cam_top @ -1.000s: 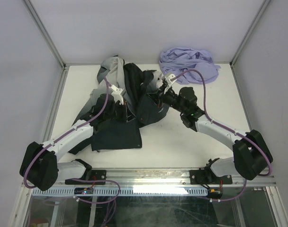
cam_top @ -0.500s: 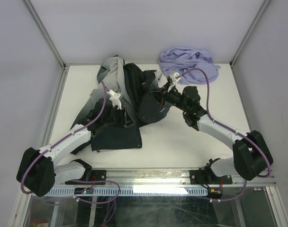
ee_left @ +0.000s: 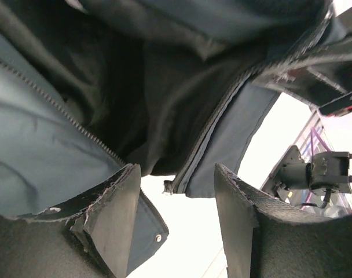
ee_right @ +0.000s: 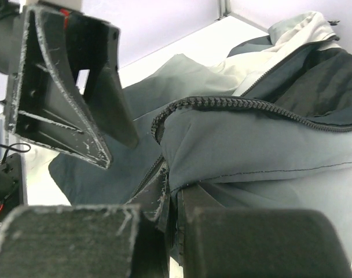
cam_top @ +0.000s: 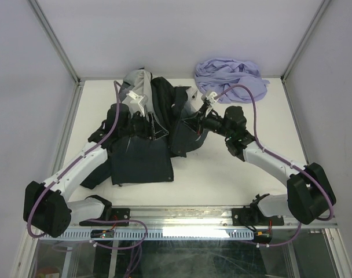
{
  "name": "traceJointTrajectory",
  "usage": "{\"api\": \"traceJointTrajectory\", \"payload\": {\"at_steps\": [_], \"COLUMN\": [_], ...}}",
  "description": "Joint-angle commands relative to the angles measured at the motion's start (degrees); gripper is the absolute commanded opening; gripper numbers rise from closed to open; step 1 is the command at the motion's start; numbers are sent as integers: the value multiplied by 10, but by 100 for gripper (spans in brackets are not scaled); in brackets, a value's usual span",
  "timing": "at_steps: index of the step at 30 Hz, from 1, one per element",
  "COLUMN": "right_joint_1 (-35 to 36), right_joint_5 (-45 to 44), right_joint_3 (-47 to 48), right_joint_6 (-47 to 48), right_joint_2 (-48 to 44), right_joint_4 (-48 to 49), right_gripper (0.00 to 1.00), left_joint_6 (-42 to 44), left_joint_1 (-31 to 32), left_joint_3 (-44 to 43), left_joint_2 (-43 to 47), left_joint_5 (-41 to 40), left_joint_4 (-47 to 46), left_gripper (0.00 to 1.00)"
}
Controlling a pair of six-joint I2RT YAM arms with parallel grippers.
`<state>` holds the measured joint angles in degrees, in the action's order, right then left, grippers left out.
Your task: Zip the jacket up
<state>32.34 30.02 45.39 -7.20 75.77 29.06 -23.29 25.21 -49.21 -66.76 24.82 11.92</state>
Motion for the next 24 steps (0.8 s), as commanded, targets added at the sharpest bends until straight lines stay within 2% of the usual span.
{"api": "traceJointTrajectory", "payload": {"at_steps": [1,6,15,20,24], "right_joint_1": [-3,-3,-5,-7,-9], "right_joint_5": [47,52,65,73,73], "right_joint_3": [6,9,25,34,35], "right_joint_6": [3,4,6,8,8], "right_joint_2": [-23,-21,-3,8,9], "right_joint_4": [26,25,26,24,17], "right_gripper": [0,0,0,0,0], "left_joint_6": [40,55,65,71,73], "left_joint_1": [-4,-4,5,8,10], "left_joint_3": [-42,-59,-57,-52,-52], "left_joint_2": [-47,-99,-131,-137,-136], "left_joint_5": [109,186,230,243,251], "left_joint_4": [-39,-43,-47,-47,-48], "left_gripper": [54,53,44,28,9]}}
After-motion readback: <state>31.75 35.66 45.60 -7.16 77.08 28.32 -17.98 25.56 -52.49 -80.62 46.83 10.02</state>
